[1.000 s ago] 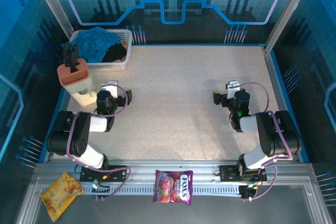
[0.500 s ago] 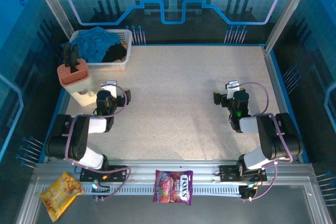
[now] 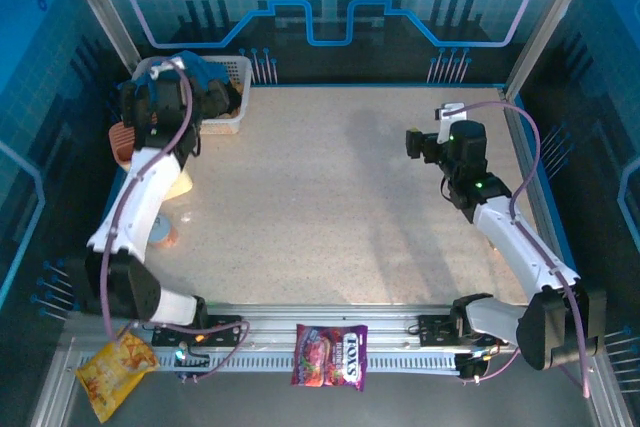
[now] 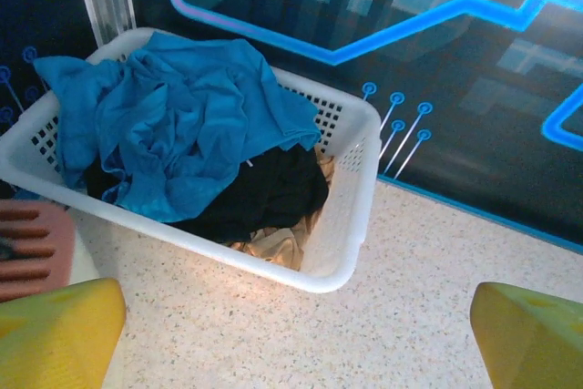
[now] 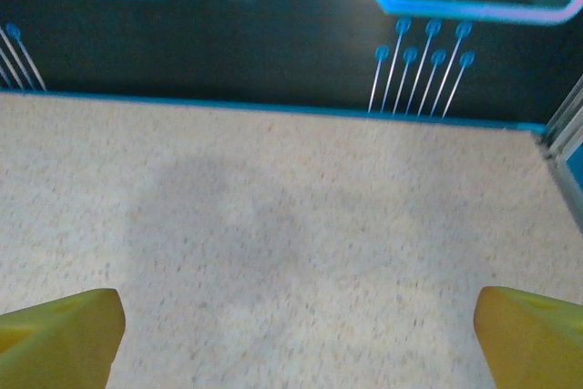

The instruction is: Fold and stack the t-shirts

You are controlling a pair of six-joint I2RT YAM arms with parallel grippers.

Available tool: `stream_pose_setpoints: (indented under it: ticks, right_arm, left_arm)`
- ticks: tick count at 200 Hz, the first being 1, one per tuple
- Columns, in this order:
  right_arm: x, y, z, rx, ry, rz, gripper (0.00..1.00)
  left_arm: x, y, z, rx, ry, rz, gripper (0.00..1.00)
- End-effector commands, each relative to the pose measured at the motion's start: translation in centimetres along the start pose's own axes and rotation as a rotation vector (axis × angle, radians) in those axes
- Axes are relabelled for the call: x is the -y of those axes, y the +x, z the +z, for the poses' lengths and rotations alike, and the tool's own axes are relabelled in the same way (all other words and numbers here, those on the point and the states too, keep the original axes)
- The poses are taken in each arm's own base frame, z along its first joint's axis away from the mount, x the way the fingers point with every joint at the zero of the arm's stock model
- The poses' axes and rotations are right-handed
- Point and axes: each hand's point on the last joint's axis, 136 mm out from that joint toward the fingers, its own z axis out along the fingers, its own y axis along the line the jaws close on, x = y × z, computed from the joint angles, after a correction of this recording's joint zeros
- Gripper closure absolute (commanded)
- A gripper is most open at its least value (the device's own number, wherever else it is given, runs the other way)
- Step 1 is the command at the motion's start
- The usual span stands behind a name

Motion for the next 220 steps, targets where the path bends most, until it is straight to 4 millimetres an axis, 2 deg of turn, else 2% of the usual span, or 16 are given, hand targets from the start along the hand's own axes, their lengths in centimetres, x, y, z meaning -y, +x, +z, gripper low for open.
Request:
stream_pose_setpoints:
  ticks: [1,20,23,42,54,101,130,147,180,220]
  right_arm:
    - [-1.1,2.2,-1.0,-0.147,-0.055,0.027,0.01]
    - [-1.4,2.1,-1.3,-0.158,-0.071,0.030,0.02]
    - [-1.5,2.0,-1.3,-0.158,-0.075,0.030,0.02]
    - [-1.6,2.3,-1.3,-0.171,-0.083,0.026,0.02]
    - [-1.7,2.5,-1.2,-0.178,-0.086,0.026,0.04]
    - [-1.9,3.8,-0.9,-0.247,-0.099,-0.009,0.10]
    - [-1.9,4.5,-1.2,-0.262,-0.103,-0.028,0.11]
    - [-1.8,4.8,-1.3,-0.267,-0.099,-0.038,0.11]
    - [-1.7,4.9,-1.2,-0.275,-0.093,-0.047,0.11]
    - [-1.8,5.4,-0.6,-0.306,-0.096,-0.050,0.12]
  left_arm:
    - [-1.1,3.8,4.3,-0.257,-0.061,0.028,0.08]
    - [-0.4,2.9,8.4,-0.313,-0.068,0.034,0.15]
    - [-0.5,3.3,9.2,-0.333,-0.073,0.036,0.17]
    - [0.1,2.7,13.1,-0.365,-0.093,0.043,0.26]
    - [0.0,2.7,15.4,-0.372,-0.126,0.052,0.28]
    - [-1.5,2.8,21.7,-0.298,-0.177,-0.027,0.30]
    - [-2.0,2.8,24.6,-0.231,-0.138,-0.098,0.38]
    - [-1.9,2.5,25.7,-0.193,-0.119,-0.099,0.39]
    - [-1.1,1.8,27.3,-0.128,-0.075,-0.109,0.38]
    - [-1.5,3.2,29.7,-0.119,-0.080,-0.120,0.31]
